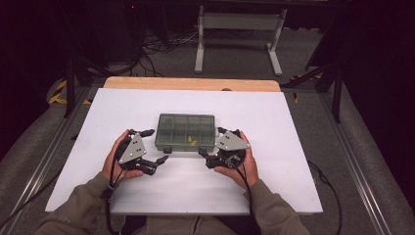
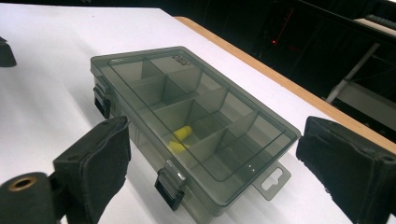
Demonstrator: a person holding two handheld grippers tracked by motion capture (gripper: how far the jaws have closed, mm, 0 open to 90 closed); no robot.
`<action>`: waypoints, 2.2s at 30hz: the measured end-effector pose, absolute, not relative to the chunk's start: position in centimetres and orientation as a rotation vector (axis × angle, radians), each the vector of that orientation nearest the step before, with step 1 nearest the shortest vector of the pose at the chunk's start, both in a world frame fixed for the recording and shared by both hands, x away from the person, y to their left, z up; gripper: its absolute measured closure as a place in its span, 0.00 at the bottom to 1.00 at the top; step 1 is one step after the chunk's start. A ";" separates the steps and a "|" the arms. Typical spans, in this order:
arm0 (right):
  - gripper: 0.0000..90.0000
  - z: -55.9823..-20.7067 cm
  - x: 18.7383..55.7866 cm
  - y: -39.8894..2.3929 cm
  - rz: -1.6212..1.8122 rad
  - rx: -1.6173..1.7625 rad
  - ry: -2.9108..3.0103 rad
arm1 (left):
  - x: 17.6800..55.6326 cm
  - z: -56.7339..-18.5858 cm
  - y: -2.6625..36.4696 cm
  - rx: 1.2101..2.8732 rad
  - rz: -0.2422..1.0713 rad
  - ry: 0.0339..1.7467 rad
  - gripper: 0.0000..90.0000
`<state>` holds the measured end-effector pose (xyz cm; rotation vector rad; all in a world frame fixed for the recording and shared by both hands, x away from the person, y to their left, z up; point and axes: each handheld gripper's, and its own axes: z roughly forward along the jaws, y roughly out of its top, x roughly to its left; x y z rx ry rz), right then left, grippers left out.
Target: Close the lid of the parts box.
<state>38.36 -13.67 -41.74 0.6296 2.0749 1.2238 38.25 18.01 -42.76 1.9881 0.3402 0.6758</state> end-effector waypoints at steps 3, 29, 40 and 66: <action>0.11 -41.8 38.1 -13.6 1.205 0.625 2.081 | 37.9 -42.7 18.0 1.988 0.686 0.332 0.08; 0.12 -42.5 35.7 -14.5 1.162 0.562 2.070 | 35.0 -44.1 18.9 1.983 0.712 0.304 0.08; 0.12 -43.1 34.5 -15.6 1.128 0.550 2.072 | 34.1 -44.9 20.3 1.985 0.698 0.343 0.07; 0.11 -45.0 32.5 -21.1 1.107 0.699 2.043 | 32.4 -46.9 25.7 2.016 0.635 0.521 0.04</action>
